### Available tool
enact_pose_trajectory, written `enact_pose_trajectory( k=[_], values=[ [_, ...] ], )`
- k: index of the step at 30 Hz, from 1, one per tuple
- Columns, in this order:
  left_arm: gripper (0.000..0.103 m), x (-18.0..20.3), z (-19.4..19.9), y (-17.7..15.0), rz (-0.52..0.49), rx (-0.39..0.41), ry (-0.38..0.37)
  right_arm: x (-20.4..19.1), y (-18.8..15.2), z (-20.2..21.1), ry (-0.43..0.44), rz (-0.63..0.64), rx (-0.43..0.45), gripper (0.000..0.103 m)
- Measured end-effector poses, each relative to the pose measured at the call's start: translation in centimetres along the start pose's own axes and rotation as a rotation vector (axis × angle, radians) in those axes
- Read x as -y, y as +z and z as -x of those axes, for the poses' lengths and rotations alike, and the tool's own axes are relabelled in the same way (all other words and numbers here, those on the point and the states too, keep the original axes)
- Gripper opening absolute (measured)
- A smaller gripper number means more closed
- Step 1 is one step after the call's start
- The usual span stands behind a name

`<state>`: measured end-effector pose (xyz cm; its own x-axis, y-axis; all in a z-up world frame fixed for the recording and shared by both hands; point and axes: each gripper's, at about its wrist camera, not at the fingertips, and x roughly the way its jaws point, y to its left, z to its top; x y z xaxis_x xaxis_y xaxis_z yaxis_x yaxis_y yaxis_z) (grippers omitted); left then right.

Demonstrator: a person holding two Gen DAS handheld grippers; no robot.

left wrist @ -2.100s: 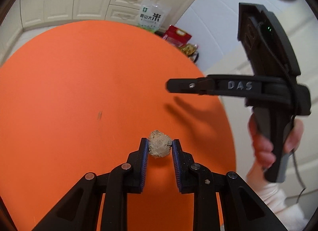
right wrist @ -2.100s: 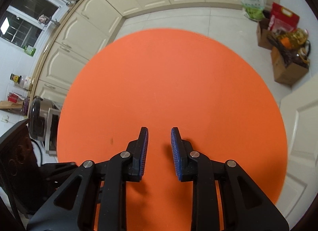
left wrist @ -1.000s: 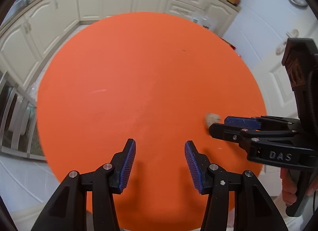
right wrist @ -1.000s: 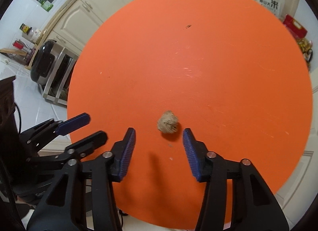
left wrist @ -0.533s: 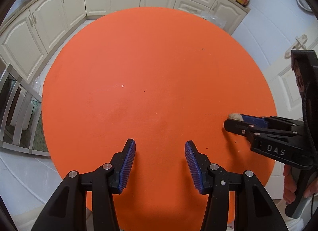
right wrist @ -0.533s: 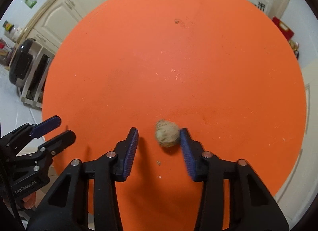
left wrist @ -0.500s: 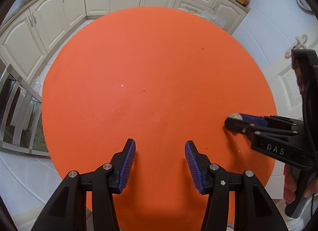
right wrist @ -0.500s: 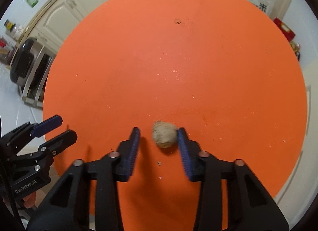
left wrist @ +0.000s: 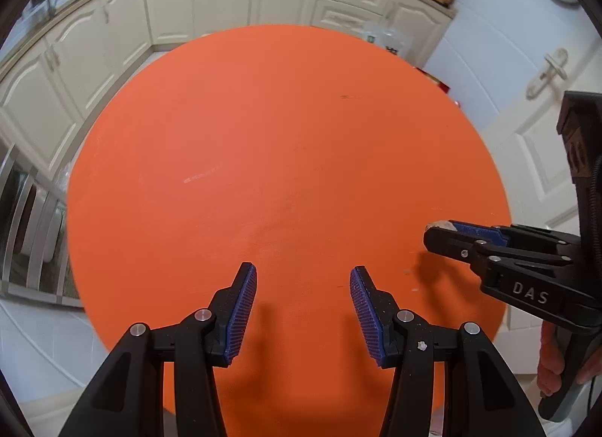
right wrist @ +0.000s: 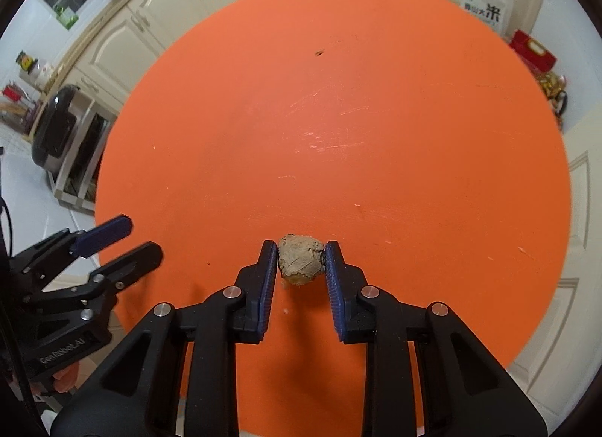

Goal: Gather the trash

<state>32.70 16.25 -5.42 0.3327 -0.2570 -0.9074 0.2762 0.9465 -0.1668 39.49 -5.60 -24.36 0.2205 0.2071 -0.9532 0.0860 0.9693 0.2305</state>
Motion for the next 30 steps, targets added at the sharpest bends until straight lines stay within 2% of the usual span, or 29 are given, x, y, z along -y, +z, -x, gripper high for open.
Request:
enact_pose_trajectory(
  k=[10, 20, 24, 30],
  values=[
    [0.048, 8.0, -0.8, 0.7, -0.133, 0.019, -0.011, 5.3, -2.5, 5.8, -0.017, -0.102, 0.134, 0.025],
    [0.048, 17.9, -3.8, 1.0, -0.297, -0.018, -0.044, 15.4, -6.5, 9.3, -0.101, -0.285, 0.207, 0.025],
    [0.048, 21.4, -6.0, 1.6, -0.362, -0.067, -0.048, 19.4, -7.9, 8.8, -0.148, -0.361, 0.199, 0.025],
    [0.048, 24.5, -8.8, 3.3, -0.403, -0.115, -0.048, 24.4, -8.9, 6.0, -0.148, -0.452, 0.121, 0.025]
  ],
)
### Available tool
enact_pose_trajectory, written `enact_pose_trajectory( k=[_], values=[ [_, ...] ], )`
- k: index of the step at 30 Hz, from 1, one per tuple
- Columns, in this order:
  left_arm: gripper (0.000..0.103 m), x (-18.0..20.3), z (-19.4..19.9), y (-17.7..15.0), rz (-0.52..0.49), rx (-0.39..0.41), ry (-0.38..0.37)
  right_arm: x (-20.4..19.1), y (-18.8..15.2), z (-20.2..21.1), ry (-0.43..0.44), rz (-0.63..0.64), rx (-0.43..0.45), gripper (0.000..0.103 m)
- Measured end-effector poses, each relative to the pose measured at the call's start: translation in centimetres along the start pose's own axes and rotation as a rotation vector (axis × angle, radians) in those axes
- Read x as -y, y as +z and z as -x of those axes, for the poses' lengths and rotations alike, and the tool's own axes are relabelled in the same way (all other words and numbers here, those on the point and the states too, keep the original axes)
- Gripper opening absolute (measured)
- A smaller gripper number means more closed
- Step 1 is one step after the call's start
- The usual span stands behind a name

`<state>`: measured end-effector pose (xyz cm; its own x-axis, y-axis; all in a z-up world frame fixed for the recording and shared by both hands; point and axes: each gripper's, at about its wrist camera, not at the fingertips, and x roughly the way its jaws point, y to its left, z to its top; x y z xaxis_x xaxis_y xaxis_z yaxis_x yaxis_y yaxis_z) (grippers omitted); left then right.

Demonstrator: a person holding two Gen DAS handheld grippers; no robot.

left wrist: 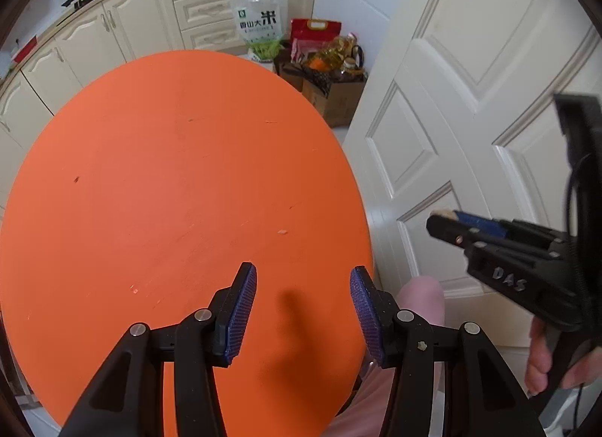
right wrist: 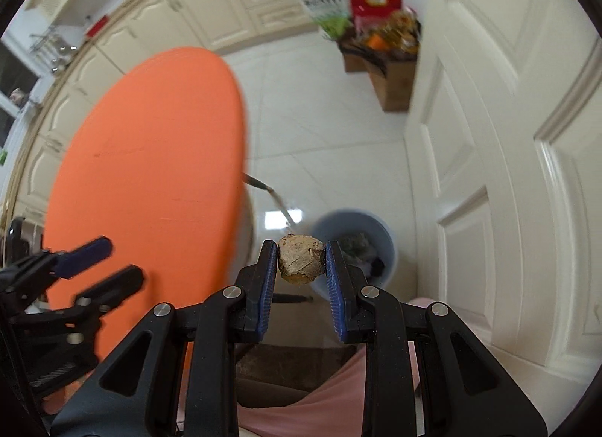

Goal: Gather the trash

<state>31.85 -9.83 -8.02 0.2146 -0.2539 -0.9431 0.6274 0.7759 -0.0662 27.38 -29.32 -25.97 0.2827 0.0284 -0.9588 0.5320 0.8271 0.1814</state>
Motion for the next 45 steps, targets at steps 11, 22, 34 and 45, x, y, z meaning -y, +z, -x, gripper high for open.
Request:
enact_pose_trajectory(
  k=[11, 22, 34, 45],
  values=[
    [0.048, 0.5, -4.2, 4.2, 0.023, -0.052, -0.001, 3.5, 0.9, -5.0, 0.039, -0.058, -0.122, 0.032],
    [0.048, 0.5, -6.0, 4.9, 0.027, -0.04, 0.057, 4.2, 1.0, -4.7, 0.032, -0.068, -0.114, 0.038],
    [0.048, 1.1, -4.2, 1.9, 0.062, 0.043, 0.112, 0.4, -0.4, -0.5, 0.028, 0.013, 0.011, 0.056],
    [0.048, 3.2, -0.6, -4.5, 0.189, 0.161, 0.219, -4.9, -4.1, 6.2, 0.004, 0.188, 0.197, 0.086]
  ],
)
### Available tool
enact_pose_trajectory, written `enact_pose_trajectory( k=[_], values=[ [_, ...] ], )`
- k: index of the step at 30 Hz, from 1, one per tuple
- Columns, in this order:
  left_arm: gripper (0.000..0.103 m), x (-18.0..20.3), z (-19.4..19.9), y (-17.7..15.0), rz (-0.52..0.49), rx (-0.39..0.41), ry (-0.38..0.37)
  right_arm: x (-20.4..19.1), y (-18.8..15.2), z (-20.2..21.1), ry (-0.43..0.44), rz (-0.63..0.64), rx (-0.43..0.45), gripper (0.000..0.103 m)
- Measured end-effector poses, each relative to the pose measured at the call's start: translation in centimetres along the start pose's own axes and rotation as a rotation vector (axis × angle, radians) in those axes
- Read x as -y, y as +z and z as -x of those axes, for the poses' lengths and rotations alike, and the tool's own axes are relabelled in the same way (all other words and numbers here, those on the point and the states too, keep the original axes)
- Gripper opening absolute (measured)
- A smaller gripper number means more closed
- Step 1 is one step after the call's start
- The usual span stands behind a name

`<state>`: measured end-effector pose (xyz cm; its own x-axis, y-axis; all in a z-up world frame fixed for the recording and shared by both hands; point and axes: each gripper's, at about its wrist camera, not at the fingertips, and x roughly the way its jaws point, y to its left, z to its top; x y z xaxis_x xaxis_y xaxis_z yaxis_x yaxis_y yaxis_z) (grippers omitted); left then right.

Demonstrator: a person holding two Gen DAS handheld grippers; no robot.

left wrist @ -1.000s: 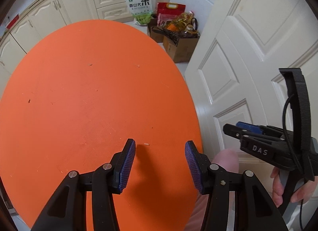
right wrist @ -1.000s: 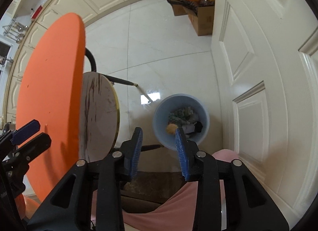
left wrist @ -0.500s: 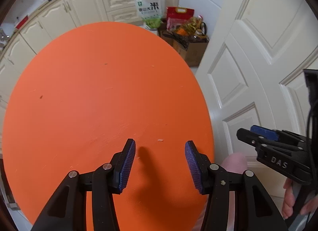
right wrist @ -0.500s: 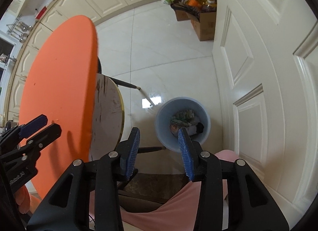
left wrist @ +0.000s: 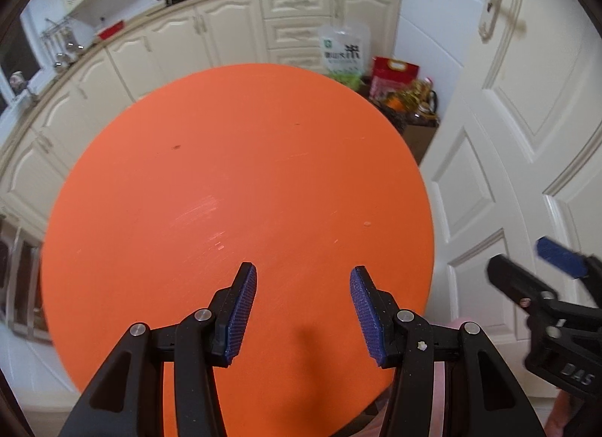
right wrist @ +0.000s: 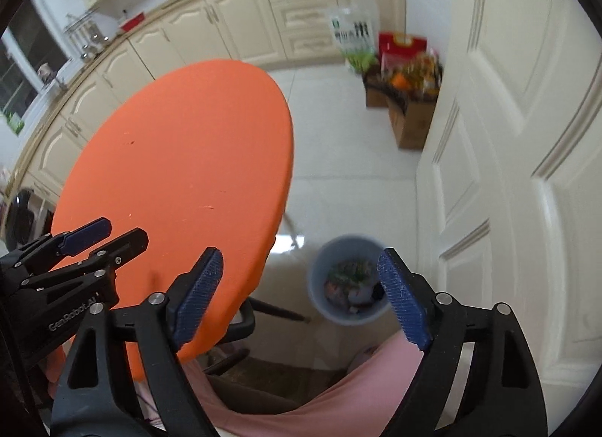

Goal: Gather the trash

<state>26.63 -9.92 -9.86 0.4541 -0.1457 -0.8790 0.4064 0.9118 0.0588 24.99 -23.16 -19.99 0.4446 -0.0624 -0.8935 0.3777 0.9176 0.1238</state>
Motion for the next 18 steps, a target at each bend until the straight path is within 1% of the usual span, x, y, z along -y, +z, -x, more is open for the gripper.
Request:
enact_pose_trajectory(
  k=[2, 5, 7, 8, 9, 10, 13, 16, 18],
  values=[
    [0.048, 0.3, 1.1, -1.2, 0.028, 0.025, 0.018, -0.8, -0.3, 1.5, 0.004, 0.024, 0.035, 0.089],
    [0.049, 1.1, 3.0, -3.4, 0.065, 0.073, 0.062, -1.8, -0.7, 3.5, 0.004, 0.068, 0.078, 0.089],
    [0.05, 1.9, 4.8, -5.0, 0.094, 0.112, 0.09, -2.3, -1.1, 4.9, 0.001, 0.094, 0.114, 0.092],
    [0.054, 2.4, 5.7, -5.8, 0.103, 0.133, 0.096, -2.6, -1.4, 5.4, -0.002, 0.107, 0.131, 0.096],
    [0.059, 2.9, 6.3, -6.6, 0.109, 0.149, 0.099, -2.8, -1.6, 6.1, -0.004, 0.12, 0.15, 0.097],
    [0.061, 3.5, 7.2, -7.3, 0.116, 0.171, 0.106, -3.1, -2.0, 6.8, -0.008, 0.137, 0.169, 0.097],
    [0.062, 5.1, 10.0, -9.8, 0.135, 0.24, 0.133, -3.7, -3.1, 9.2, 0.001, 0.167, 0.231, 0.097],
    [0.063, 6.7, 13.1, -12.7, 0.161, 0.303, 0.144, -3.8, -3.8, 11.5, 0.019, 0.176, 0.286, 0.098],
    [0.066, 7.6, 14.9, -14.3, 0.187, 0.355, 0.161, -3.6, -4.2, 12.9, 0.024, 0.173, 0.329, 0.102]
  ],
)
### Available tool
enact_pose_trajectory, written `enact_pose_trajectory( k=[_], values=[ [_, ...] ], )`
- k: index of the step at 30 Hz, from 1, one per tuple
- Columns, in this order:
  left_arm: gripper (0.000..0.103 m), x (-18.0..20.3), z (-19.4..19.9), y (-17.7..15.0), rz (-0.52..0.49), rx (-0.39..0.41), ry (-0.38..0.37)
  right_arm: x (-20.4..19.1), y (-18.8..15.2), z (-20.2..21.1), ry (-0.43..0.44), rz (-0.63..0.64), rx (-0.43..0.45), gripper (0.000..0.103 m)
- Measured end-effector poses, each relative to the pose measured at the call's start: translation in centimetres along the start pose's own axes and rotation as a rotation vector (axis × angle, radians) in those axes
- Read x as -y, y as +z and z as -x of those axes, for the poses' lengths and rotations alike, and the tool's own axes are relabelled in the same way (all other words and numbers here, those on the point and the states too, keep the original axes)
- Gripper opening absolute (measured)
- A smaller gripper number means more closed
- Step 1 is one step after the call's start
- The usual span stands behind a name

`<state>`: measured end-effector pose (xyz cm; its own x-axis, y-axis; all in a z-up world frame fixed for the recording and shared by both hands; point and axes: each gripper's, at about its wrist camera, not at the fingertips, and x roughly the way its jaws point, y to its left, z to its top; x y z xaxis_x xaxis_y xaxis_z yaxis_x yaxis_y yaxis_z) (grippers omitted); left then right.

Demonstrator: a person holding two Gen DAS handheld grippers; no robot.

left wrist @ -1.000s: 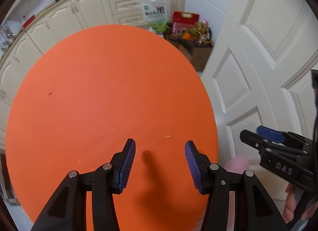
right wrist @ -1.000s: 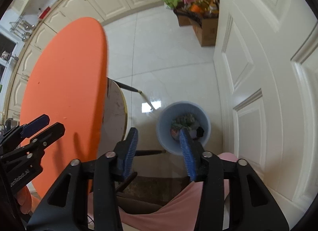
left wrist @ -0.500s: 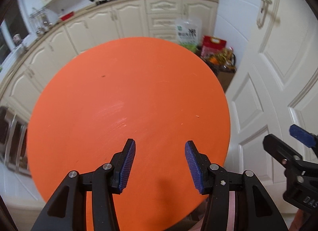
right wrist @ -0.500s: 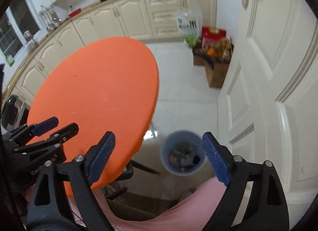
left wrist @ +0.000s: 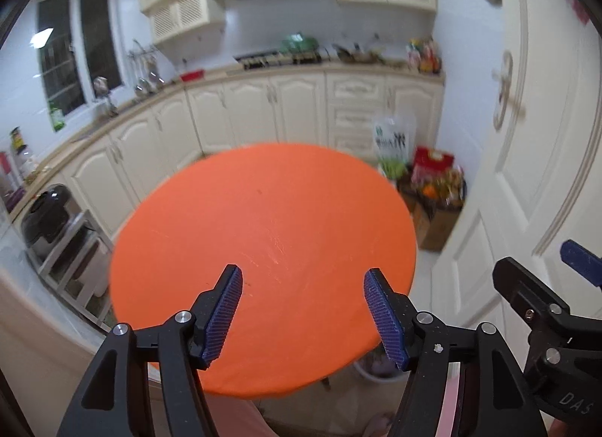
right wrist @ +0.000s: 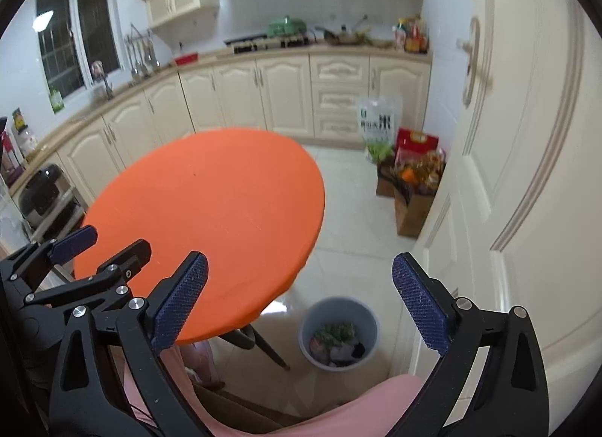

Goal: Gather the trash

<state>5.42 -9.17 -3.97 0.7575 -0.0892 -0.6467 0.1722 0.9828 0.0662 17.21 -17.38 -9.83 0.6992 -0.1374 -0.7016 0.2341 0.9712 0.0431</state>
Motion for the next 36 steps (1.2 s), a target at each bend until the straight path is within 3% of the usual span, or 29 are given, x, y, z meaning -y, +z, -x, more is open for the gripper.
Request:
enact_pose_trajectory(
  k=[9, 16, 25, 36],
  values=[
    [0.076, 1.6, 10.1, -6.6, 0.097, 0.215, 0.094, 0.0, 0.2, 5.3, 0.028, 0.002, 0.136, 0.103],
    [0.076, 3.7, 15.2, -12.1, 0.136, 0.302, 0.129, 0.6, 0.1, 8.1, 0.019, 0.013, 0.216, 0.103],
    [0.078, 5.1, 16.8, -16.1, 0.145, 0.347, 0.142, 0.8, 0.0, 10.1, -0.006, 0.024, 0.271, 0.103],
    [0.078, 4.0, 15.2, -14.7, 0.154, 0.306, 0.145, 0.6, -0.8, 10.5, -0.044, 0.05, 0.257, 0.103]
  ],
)
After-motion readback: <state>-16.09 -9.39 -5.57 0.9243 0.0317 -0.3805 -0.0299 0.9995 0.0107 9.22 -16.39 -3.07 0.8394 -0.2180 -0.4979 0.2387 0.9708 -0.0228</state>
